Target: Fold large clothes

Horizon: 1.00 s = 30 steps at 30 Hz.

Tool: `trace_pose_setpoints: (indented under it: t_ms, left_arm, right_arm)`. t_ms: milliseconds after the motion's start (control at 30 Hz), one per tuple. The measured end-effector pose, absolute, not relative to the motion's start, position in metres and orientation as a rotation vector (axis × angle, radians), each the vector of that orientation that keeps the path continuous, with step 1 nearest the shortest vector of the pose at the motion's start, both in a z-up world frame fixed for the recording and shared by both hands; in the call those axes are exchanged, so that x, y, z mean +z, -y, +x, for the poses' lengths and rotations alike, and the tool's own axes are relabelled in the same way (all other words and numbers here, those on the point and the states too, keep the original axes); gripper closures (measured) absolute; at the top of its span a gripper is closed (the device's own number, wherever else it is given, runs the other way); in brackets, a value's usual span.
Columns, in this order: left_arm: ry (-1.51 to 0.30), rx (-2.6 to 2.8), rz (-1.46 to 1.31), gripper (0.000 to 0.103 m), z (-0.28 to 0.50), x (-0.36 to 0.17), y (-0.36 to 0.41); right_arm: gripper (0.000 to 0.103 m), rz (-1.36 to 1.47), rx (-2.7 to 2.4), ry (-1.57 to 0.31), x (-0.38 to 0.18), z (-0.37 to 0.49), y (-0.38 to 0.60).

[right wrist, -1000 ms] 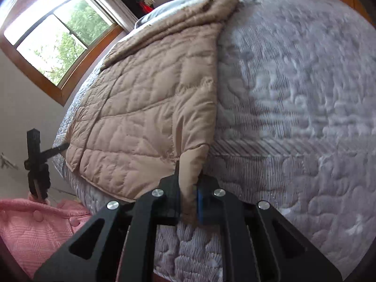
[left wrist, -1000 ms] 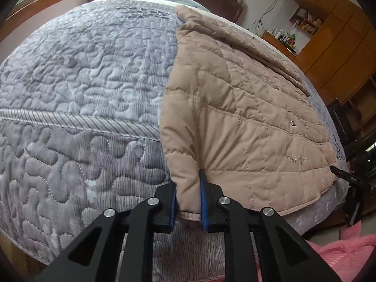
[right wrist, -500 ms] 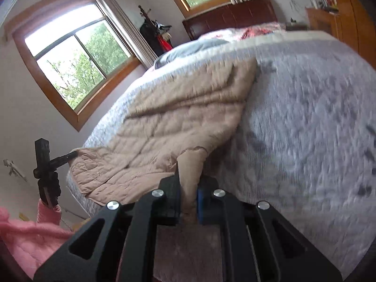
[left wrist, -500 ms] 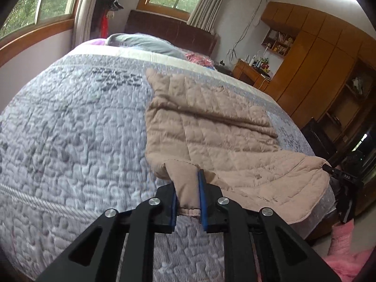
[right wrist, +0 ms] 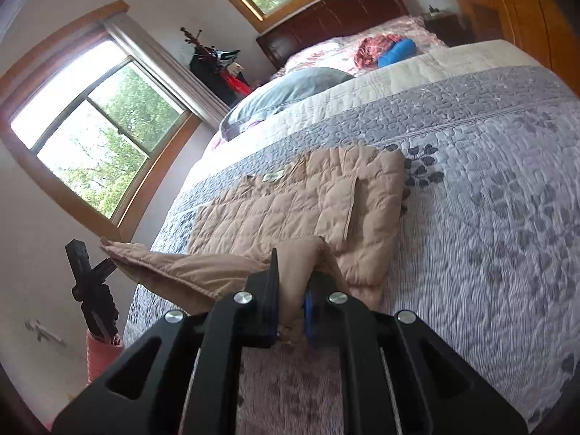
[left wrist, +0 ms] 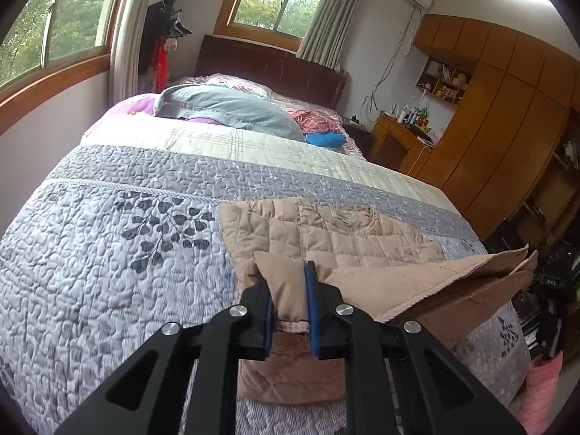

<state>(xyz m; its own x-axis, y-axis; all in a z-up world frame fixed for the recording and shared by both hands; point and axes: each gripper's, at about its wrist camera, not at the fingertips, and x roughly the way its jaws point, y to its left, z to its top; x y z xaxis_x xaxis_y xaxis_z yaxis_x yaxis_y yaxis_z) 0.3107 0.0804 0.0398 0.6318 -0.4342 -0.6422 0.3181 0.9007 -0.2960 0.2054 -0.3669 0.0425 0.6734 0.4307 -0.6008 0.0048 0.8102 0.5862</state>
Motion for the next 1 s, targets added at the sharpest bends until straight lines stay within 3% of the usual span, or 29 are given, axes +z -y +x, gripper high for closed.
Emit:
trace_pose_setpoints:
  t_ms: [333,533,733,833,933,967,1000]
  left_arm:
    - [-0.954,-0.367,-0.200,0.088,0.450,-0.026,-0.052]
    - [-1.040,-0.343,-0.190,0.088,0.493,-0.067,-0.037]
    - [-1.084,-0.376,-0.251,0.083,0.505,-0.081,-0.042]
    - [-1.085,-0.424,-0.325,0.073,0.500,-0.071,-0.053]
    - [-1.041,-0.421,-0.355,0.053,0.482,-0.053,-0.069]
    - [-1.017,-0.413,-0.343,0.048,0.476,-0.046,-0.073]
    - [-0.999,-0.409,-0.327,0.047,0.469,-0.041,-0.076]
  right_arm:
    - [0.094,0.694,0.168,-0.959,-0.008,0.320,0.402]
    - [0.094,0.728,0.123,-1.032,-0.043,0.361,0.413]
    - [0.086,0.757,0.136,-1.060,-0.059,0.370,0.419]
    - [0.074,0.809,0.184,-1.022,-0.056,0.359,0.426]
    - [0.060,0.768,0.187,-0.983,-0.045,0.344,0.425]
    - [0.051,0.730,0.165,-0.976,-0.040,0.339,0.422]
    - [0.051,0.695,0.151,-0.967,-0.036,0.333,0.419]
